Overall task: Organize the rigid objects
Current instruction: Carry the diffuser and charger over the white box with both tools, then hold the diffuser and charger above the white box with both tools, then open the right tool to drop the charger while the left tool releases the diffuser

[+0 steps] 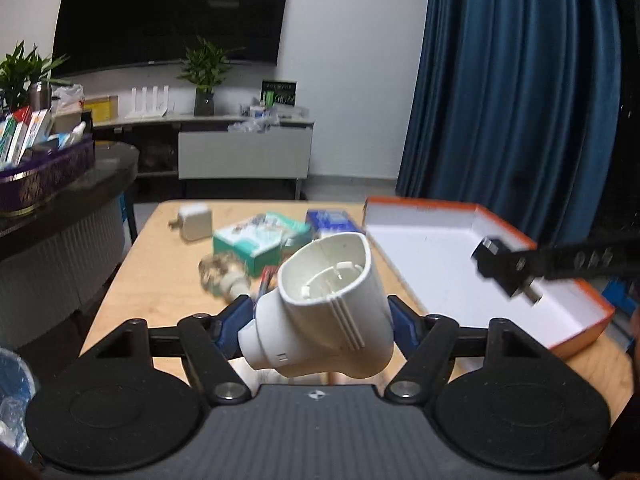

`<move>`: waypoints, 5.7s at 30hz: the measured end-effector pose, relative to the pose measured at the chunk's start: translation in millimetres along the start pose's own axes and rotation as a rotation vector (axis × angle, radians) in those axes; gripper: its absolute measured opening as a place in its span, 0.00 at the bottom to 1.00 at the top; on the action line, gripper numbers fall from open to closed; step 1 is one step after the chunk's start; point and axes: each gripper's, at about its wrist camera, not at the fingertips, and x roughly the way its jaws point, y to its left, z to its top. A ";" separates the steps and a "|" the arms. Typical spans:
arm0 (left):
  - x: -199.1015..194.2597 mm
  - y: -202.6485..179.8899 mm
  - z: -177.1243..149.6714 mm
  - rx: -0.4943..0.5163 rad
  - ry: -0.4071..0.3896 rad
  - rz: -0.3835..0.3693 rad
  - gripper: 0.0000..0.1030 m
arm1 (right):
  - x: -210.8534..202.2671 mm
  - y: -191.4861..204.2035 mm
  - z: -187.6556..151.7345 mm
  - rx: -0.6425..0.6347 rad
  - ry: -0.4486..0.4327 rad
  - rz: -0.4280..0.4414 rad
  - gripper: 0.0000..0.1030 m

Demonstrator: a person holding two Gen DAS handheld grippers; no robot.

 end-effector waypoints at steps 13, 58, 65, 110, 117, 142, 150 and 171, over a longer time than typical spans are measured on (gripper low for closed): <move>-4.6 -76.8 110.7 0.011 -0.091 -0.127 0.71 | -60.0 -51.5 64.2 0.015 -0.157 -0.099 0.42; 168.4 -115.4 102.5 0.024 0.237 -0.027 0.71 | 95.5 -185.8 108.7 0.068 0.000 -0.116 0.42; 178.2 -113.4 103.8 0.005 0.261 -0.043 0.71 | 103.9 -187.1 107.4 0.062 0.017 -0.124 0.42; 190.6 -113.5 104.6 -0.014 0.262 -0.050 0.71 | 122.9 -183.8 106.7 0.052 0.046 -0.156 0.42; 191.2 -115.1 104.4 -0.014 0.261 -0.049 0.71 | 122.9 -184.3 106.6 0.049 0.045 -0.160 0.42; 192.6 -114.6 103.5 -0.017 0.262 -0.058 0.71 | 128.8 -186.8 105.6 0.052 0.052 -0.171 0.43; 194.3 -113.4 102.6 -0.018 0.265 -0.063 0.71 | 129.3 -188.8 105.3 0.052 0.051 -0.173 0.43; 200.4 -111.4 101.9 -0.008 0.275 -0.070 0.71 | 110.8 -190.0 107.8 0.100 -0.035 -0.227 0.47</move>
